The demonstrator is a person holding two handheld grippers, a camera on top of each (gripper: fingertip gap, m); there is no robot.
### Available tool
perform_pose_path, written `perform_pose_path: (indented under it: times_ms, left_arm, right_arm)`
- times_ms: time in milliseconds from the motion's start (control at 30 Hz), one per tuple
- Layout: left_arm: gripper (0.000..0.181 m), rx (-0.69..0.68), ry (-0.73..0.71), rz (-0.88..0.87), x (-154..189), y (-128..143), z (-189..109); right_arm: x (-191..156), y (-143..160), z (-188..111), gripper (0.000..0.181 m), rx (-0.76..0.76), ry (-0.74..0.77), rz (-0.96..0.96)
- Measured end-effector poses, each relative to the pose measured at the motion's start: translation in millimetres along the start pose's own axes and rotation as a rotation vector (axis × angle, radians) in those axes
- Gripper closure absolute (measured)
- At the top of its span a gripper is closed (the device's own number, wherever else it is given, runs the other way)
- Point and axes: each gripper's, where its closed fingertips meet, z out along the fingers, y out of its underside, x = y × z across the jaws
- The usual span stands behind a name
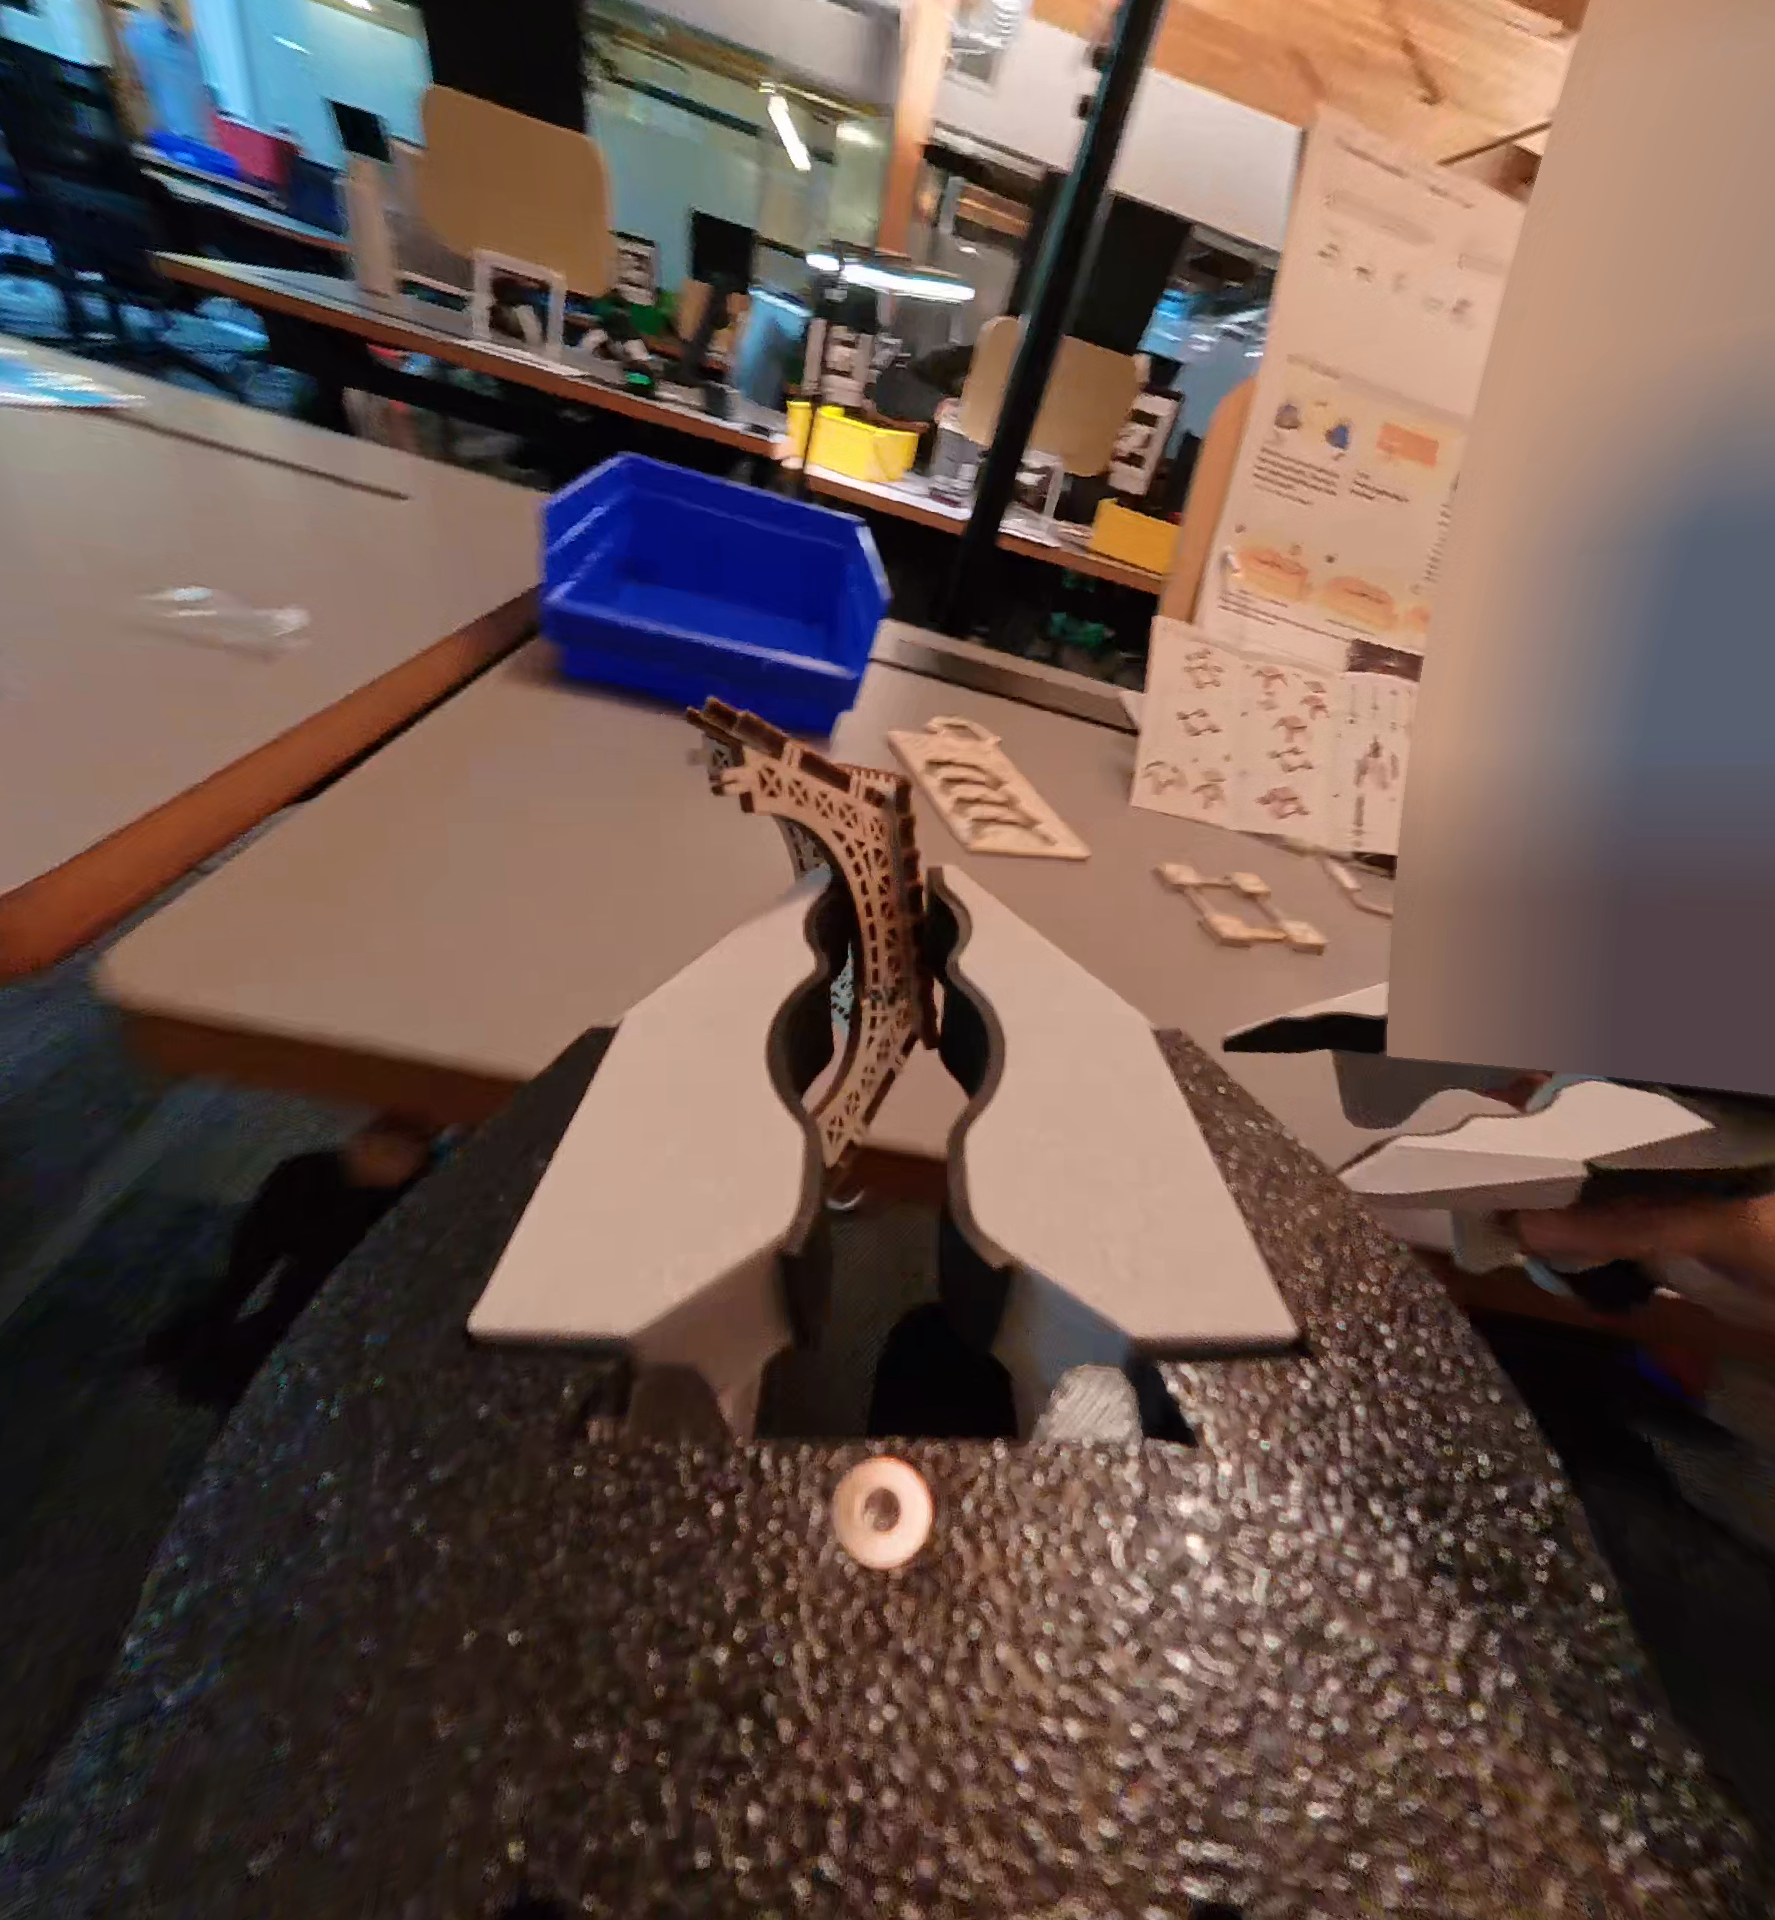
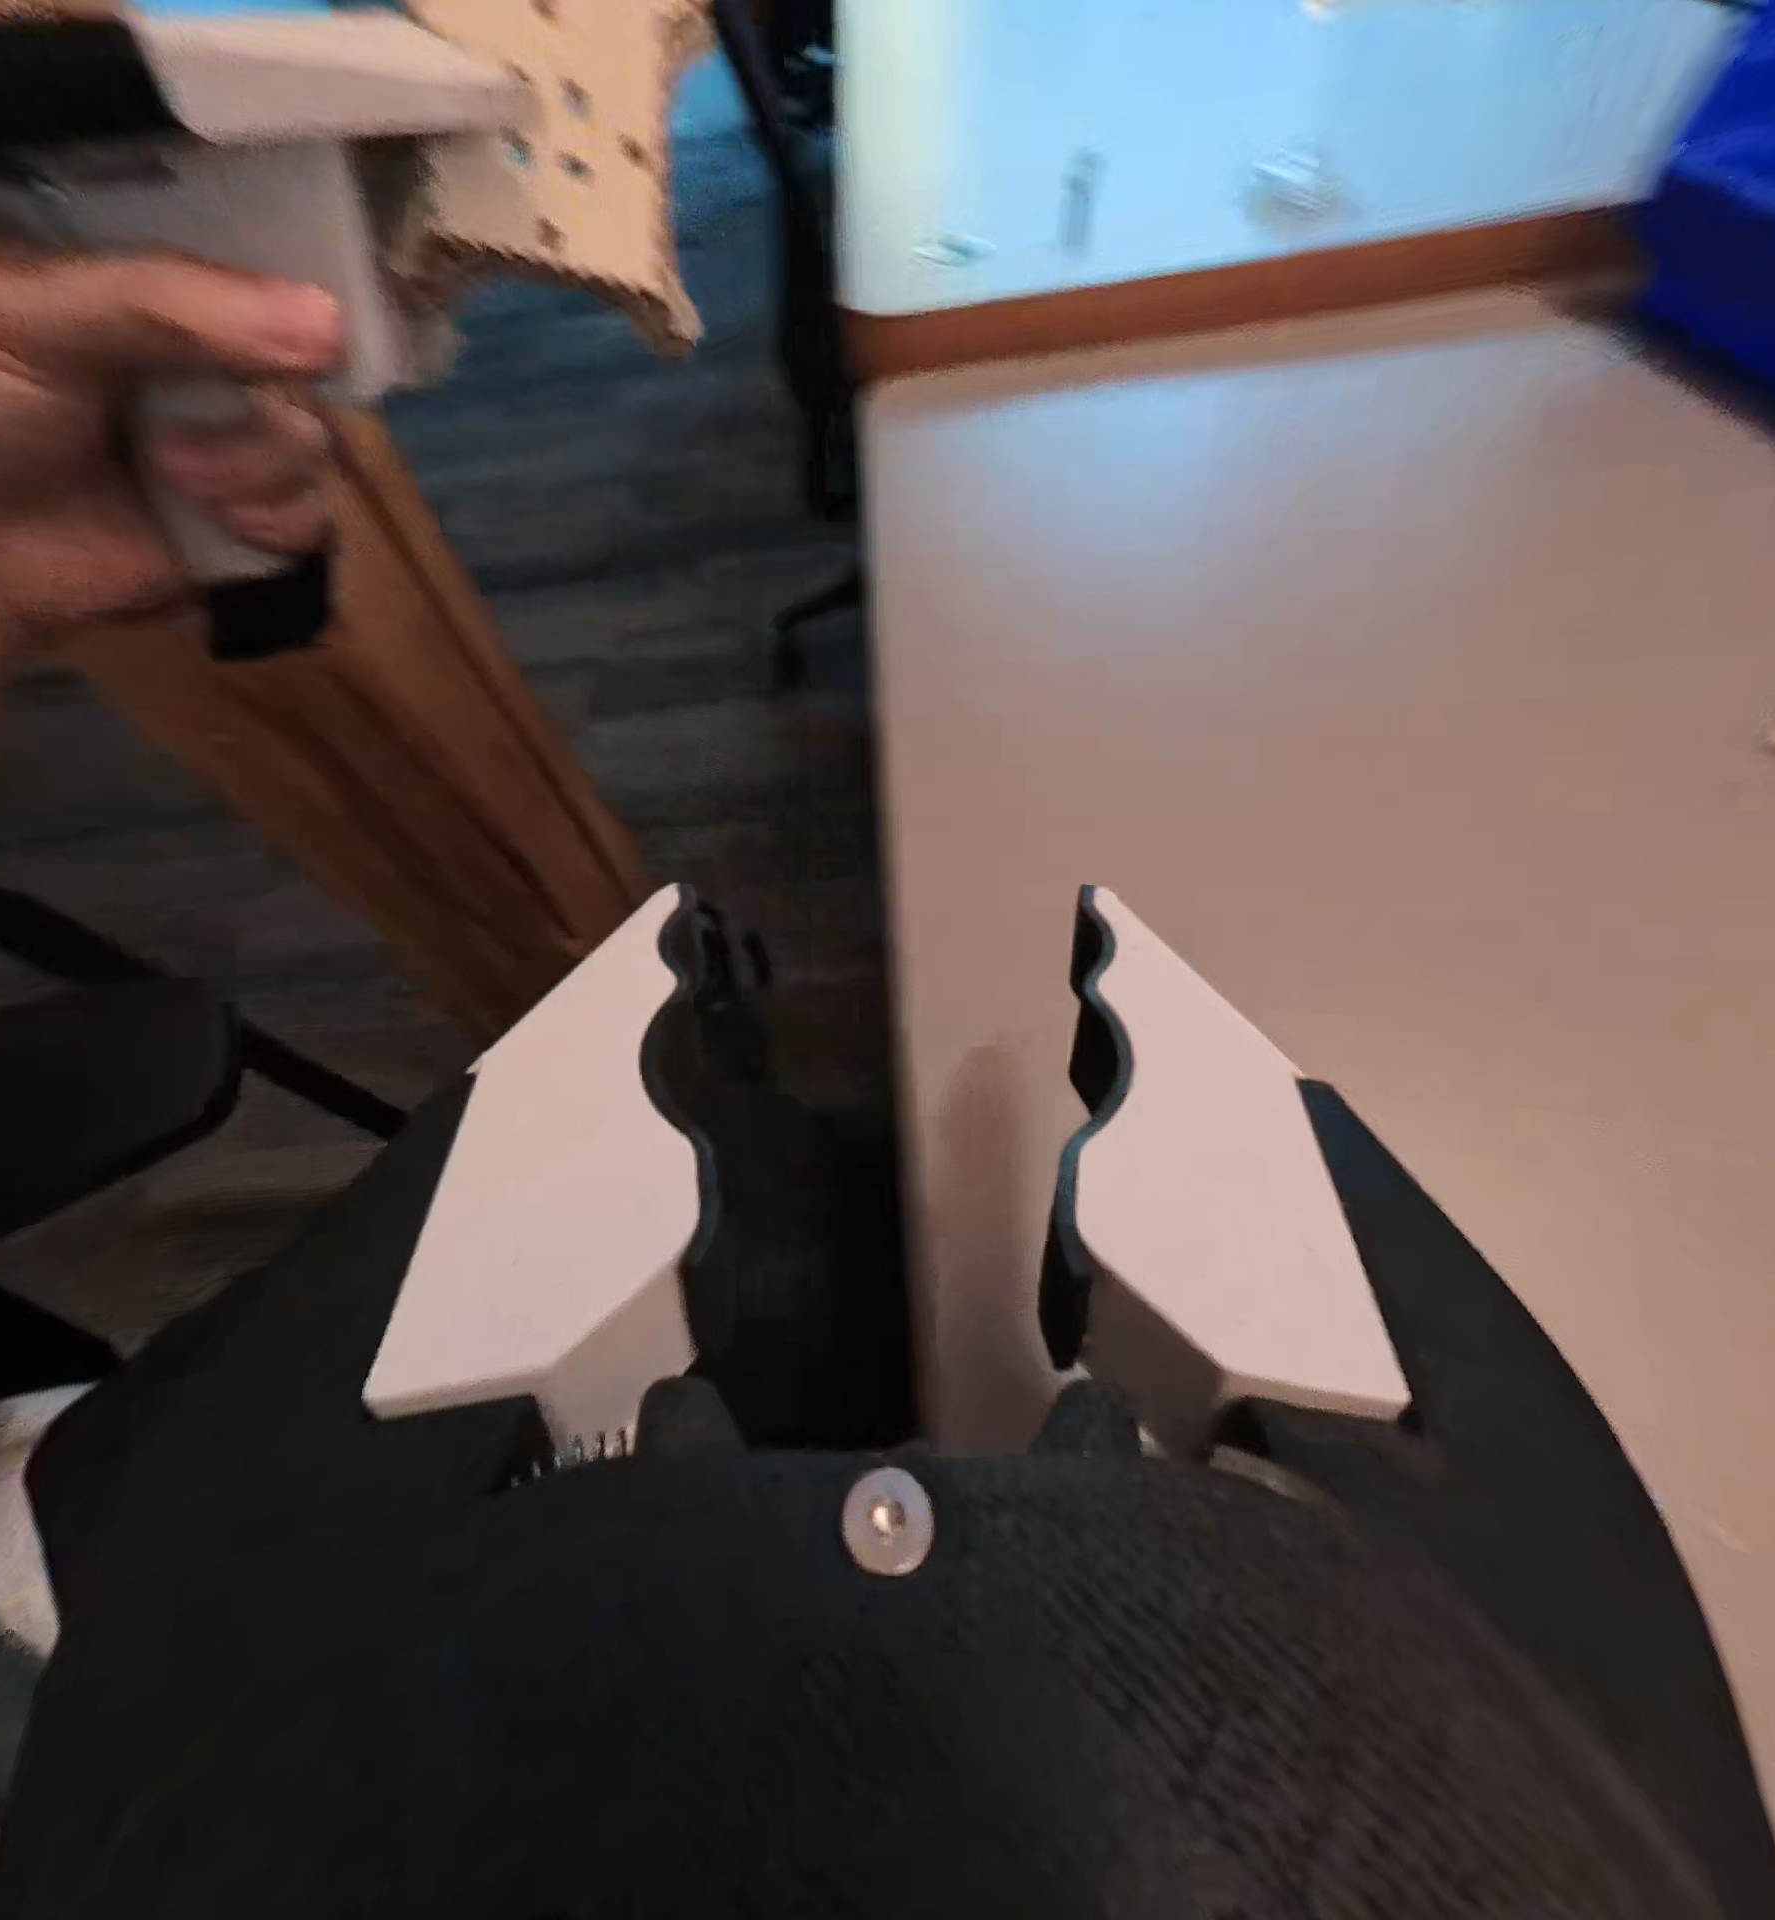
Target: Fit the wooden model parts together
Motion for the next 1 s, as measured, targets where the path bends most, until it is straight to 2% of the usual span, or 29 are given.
perform_pose_path:
  times_ms: [33, 100, 200, 333, 467, 533, 567, 633, 733, 800, 867, 1000]
  left_arm:
    - [0.169, -0.005, -0.034, 0.006, -7, 5, -23]
    - [0.169, -0.025, -0.088, 0.025, -19, 20, -60]
    - [0.169, -0.063, -0.127, 0.021, -28, 47, -97]
    - [0.169, -0.164, -0.195, 0.032, -49, 105, -129]
    - [0.169, -0.217, -0.204, -0.077, -62, 151, -150]
    - [0.169, -0.257, -0.215, -0.071, -68, 164, -158]
    - [0.169, -0.289, -0.227, -0.055, -71, 173, -164]
    - [0.169, -0.335, -0.266, -0.039, -77, 190, -179]
    - [0.169, -0.365, -0.317, -0.057, -87, 206, -196]
    - [0.169, -0.386, -0.343, -0.049, -95, 215, -206]
    - [0.169, -0.412, -0.372, -0.072, -106, 229, -215]
    - [0.169, -0.403, -0.395, -0.151, -126, 248, -225]
  right_arm:
    - [-28, -1, 10, 0.117, 0.006, -0.048, -0.03]
    - [-73, 15, 36, 0.119, -0.03, -0.119, -0.098]
    - [-106, 69, 86, 0.125, -0.167, -0.182, -0.136]
    - [-86, 177, 163, 0.124, -0.437, -0.198, -0.061]
    - [-40, 292, 245, 0.14, -0.648, -0.2, 0.029]
    - [-16, 349, 283, 0.141, -0.679, -0.161, 0.03]
    - [-8, 379, 298, 0.148, -0.681, -0.157, 0.011]
    - [12, 435, 325, 0.151, -0.681, -0.082, -0.076]
    - [16, 509, 361, 0.152, -0.687, -0.063, -0.154]
    - [20, 550, 383, 0.154, -0.707, -0.038, -0.267]
    - [23, 579, 403, 0.155, -0.697, -0.027, -0.277]
    - [34, 617, 432, 0.157, -0.685, 0.005, -0.082]
